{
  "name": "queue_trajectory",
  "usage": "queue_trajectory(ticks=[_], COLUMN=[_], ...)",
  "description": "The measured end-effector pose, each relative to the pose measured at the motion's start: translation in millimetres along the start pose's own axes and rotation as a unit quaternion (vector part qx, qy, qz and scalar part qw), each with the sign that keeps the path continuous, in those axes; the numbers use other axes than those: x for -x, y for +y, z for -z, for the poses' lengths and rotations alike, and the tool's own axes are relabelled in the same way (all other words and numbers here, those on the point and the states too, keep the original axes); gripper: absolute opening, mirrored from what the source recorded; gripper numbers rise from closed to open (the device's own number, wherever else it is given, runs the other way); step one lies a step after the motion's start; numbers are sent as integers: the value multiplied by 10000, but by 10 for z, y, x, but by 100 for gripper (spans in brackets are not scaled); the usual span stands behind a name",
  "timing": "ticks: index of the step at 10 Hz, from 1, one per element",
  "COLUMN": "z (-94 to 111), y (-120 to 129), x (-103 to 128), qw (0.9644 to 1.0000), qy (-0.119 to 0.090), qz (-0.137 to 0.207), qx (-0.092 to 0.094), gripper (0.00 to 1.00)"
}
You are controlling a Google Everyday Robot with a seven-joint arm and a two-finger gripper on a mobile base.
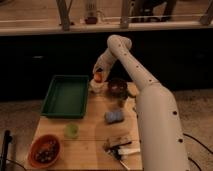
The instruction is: Place apple in paper cup
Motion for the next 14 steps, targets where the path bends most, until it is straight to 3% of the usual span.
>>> queue_trajectory(ticks=[2,4,14], z=[5,18,28], y=[-8,-10,-23], x=[-12,-23,-1], qw=[10000,10000,9999], qy=[45,59,37], qz=[14,16,84], qx=[-11,-34,-54], gripper=[69,80,80])
